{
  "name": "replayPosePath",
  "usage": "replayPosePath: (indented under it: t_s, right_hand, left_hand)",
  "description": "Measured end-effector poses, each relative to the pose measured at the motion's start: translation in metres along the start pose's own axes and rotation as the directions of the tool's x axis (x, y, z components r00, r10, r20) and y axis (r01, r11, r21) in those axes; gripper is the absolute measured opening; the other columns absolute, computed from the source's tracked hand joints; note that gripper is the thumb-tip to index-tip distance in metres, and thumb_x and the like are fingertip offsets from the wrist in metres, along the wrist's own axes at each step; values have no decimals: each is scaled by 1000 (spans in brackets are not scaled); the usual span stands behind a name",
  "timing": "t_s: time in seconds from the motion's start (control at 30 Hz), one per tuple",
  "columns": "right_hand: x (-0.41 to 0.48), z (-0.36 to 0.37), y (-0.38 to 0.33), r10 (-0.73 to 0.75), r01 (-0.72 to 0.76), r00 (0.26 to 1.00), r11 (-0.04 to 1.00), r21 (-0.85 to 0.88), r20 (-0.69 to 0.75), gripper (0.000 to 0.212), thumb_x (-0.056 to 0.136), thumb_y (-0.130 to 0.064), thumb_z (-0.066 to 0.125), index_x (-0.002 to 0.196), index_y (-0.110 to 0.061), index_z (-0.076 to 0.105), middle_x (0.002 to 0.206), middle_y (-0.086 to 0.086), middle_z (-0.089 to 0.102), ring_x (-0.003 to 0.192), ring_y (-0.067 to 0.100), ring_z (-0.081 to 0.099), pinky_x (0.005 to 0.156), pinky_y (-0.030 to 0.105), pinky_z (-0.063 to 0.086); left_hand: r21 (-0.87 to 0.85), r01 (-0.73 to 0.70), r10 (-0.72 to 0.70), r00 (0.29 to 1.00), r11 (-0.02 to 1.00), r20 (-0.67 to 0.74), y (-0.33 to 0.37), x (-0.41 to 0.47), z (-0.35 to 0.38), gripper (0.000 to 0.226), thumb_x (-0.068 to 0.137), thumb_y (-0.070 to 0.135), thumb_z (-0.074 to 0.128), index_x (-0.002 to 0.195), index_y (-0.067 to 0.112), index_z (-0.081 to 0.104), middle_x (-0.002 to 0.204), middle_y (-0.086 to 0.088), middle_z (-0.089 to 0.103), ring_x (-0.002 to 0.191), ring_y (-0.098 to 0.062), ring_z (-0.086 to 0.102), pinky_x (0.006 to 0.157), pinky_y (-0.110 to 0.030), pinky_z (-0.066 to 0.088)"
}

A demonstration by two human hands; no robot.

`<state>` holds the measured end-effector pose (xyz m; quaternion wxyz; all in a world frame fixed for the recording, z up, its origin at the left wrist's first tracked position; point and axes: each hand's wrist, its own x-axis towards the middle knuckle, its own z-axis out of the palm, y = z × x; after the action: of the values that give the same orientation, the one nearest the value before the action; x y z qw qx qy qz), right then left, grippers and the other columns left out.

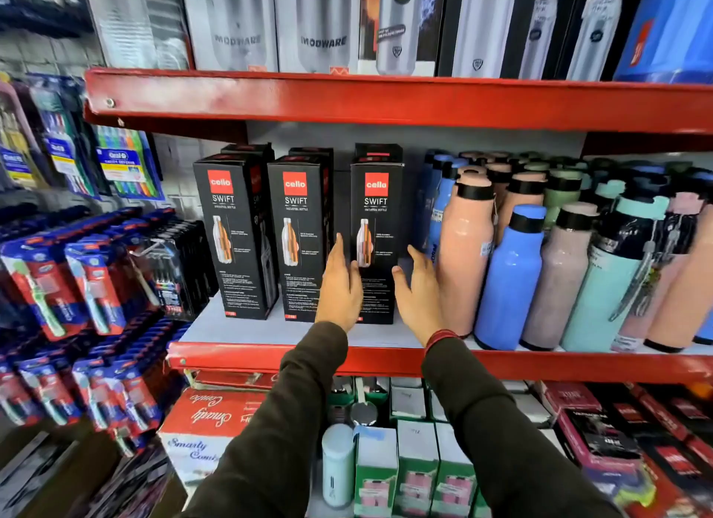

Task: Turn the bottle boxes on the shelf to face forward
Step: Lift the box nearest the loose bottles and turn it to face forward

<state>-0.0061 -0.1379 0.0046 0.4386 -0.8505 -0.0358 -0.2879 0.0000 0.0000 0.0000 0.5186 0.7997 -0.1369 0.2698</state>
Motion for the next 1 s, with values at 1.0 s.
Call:
replayPosePath:
  t_s: [1.0]
  right_hand:
    - [-7, 10, 0, 5, 14, 997, 968, 249, -76, 99, 52, -41, 92, 136, -28, 42, 131, -7, 54, 125, 11, 51, 106, 41, 46]
  left_hand:
    - [-474, 88, -174, 974, 876, -142, -10, -8, 8, 24, 89, 38, 69, 111, 30, 74, 107, 11, 77, 104, -4, 71, 92, -25, 57]
